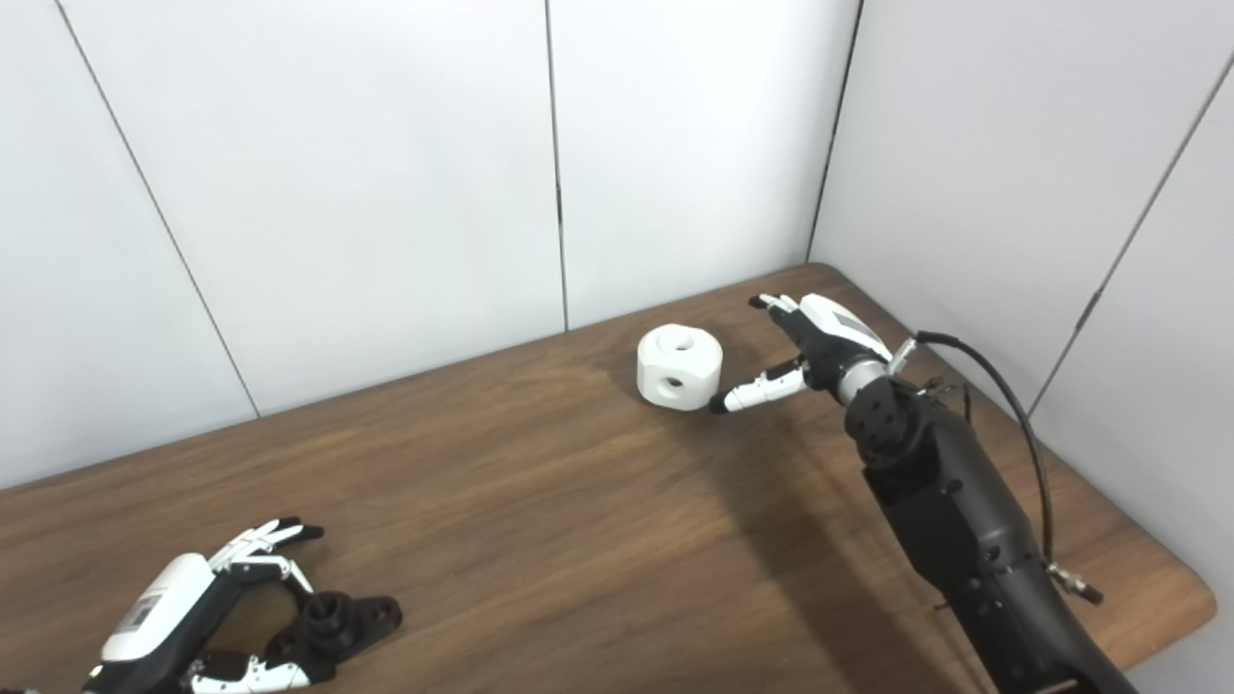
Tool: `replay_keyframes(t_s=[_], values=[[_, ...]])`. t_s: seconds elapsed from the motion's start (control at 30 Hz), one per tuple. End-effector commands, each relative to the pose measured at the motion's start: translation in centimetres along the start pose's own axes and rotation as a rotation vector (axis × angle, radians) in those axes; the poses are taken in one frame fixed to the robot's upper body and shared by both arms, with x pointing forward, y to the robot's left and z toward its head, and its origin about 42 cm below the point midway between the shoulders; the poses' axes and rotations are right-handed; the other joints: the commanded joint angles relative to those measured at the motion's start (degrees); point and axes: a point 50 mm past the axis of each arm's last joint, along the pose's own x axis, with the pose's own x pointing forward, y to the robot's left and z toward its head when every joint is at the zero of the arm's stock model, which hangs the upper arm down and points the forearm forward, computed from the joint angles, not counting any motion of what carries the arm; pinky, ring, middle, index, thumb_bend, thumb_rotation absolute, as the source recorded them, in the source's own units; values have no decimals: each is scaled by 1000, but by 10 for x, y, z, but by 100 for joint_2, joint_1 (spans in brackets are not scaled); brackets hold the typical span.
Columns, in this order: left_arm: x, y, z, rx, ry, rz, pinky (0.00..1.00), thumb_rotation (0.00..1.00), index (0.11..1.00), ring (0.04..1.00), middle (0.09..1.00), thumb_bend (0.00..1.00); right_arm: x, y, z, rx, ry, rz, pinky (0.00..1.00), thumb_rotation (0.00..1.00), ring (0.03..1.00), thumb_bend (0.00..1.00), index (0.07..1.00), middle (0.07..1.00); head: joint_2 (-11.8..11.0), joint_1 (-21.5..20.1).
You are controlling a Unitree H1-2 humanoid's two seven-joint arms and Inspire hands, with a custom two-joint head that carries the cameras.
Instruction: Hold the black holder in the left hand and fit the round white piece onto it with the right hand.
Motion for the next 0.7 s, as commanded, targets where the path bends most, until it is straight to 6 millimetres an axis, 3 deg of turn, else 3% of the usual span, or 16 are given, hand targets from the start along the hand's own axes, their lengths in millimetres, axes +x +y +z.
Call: replay_keyframes(t_s=[0.0,0.67], values=[[-35,-27,-25,58,125,-203,926,48,485,935,871,521,7,-19,16,-2,-49,-86,707,448,944,998,951,1000,9,-6],[-36,-27,-14,51,122,-202,921,46,485,935,868,521,32,16,34,-3,-52,-47,737,426,927,983,915,988,65,126]])
